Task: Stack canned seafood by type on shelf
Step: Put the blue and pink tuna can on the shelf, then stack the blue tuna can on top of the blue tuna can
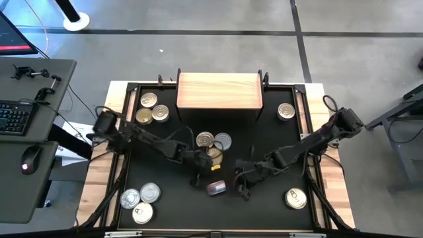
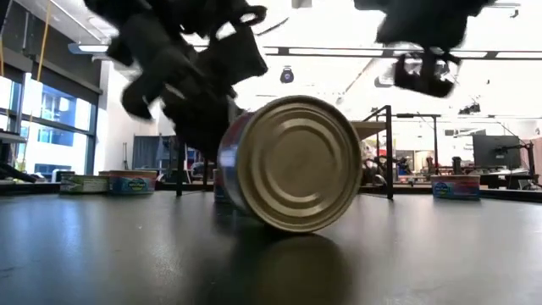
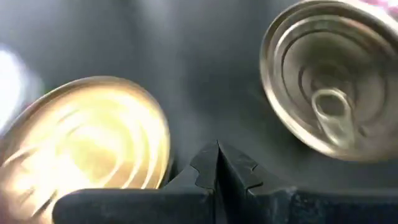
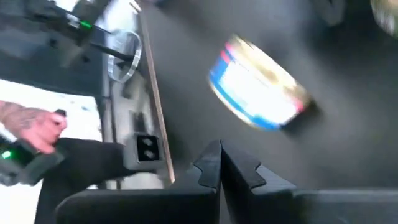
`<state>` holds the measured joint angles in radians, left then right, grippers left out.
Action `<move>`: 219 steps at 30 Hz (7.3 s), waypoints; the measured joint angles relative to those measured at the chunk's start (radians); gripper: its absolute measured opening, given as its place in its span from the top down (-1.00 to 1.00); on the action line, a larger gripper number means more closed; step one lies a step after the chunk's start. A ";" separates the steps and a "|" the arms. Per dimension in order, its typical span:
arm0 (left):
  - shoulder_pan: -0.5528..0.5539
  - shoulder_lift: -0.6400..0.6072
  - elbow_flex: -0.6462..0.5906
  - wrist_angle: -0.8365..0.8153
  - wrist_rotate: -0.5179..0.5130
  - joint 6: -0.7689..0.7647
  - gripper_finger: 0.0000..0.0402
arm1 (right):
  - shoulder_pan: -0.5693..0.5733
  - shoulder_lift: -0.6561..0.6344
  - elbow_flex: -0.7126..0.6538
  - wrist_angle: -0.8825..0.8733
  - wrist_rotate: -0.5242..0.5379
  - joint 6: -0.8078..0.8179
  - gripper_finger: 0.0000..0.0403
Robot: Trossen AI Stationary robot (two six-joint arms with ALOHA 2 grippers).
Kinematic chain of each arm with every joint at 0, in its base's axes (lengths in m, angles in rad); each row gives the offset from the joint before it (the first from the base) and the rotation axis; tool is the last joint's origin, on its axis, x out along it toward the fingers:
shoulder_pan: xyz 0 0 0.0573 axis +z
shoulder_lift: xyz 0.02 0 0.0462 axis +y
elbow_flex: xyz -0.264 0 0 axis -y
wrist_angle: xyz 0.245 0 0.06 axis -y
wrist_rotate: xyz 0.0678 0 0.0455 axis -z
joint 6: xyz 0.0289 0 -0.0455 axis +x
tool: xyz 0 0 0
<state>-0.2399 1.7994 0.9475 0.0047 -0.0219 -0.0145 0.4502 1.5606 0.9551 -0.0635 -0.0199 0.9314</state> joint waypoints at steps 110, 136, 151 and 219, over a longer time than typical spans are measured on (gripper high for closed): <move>-0.054 -0.955 -0.241 0.188 -0.438 -0.340 1.00 | -0.731 0.220 0.601 -1.190 0.743 -1.112 -0.43; -0.054 -0.955 -0.241 0.197 -0.461 -0.295 1.00 | -0.731 -0.227 0.566 -1.372 0.472 -0.642 0.37; 0.001 -0.955 -0.241 0.206 -0.462 -0.287 1.00 | -0.988 -0.539 -0.167 -1.111 0.438 -0.102 0.99; 0.010 -0.817 -0.241 0.298 -0.274 -0.158 1.00 | -0.472 -0.441 -0.362 -0.730 -0.044 0.138 1.00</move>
<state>-0.2298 0.9825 0.7067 0.3028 -0.2964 -0.1725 -0.0221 1.1194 0.5934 -0.7939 -0.0643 1.0691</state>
